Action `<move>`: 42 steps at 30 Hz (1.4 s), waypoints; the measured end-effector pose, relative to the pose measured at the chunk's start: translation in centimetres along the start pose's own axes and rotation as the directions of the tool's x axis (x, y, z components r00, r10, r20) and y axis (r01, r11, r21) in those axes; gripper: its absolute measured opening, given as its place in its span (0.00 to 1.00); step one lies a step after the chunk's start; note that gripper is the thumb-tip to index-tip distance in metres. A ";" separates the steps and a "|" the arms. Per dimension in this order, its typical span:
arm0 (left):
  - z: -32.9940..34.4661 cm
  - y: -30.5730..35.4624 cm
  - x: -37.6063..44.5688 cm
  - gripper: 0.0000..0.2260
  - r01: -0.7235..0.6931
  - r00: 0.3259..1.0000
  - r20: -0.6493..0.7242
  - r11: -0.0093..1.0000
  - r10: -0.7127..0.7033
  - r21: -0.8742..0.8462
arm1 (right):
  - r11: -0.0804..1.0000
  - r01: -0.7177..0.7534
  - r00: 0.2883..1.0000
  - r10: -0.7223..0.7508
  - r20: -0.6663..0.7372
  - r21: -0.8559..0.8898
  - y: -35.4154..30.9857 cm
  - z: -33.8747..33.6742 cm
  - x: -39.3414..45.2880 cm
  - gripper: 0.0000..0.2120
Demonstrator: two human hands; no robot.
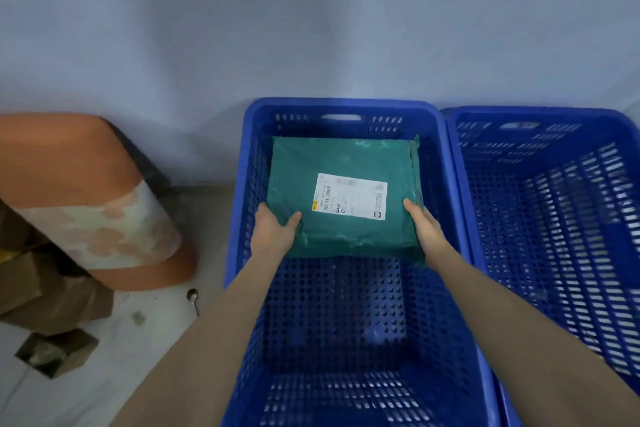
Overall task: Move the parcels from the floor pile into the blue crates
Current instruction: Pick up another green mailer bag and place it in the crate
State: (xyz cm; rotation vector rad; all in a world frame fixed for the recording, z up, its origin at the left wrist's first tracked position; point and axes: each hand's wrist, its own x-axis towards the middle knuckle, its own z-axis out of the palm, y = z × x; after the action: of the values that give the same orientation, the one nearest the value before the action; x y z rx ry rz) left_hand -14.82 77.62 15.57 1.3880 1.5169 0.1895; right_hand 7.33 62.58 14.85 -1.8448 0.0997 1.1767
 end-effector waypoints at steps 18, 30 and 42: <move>4.7 -3.6 7.3 0.29 0.078 0.993 -0.117 0.915 -0.034 0.395 | 0.961 0.155 0.988 -0.144 0.065 -0.230 4.6 5.1 9.5 0.27; 7.7 -12.1 -0.1 0.39 -0.320 0.937 0.282 0.181 0.208 0.930 | -0.240 0.442 0.718 -0.482 0.501 -0.864 10.8 8.0 2.2 0.38; 7.2 -10.0 2.3 0.39 -0.285 0.948 0.241 0.215 0.209 0.934 | -0.251 0.477 0.744 -0.394 0.539 -0.842 9.9 8.6 5.4 0.39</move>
State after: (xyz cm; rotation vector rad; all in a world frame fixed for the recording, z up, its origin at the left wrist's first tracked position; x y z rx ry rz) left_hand -15.55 72.73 3.99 2.6166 1.3078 -0.7810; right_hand -0.52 65.18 3.29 -2.5830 -1.9598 0.5930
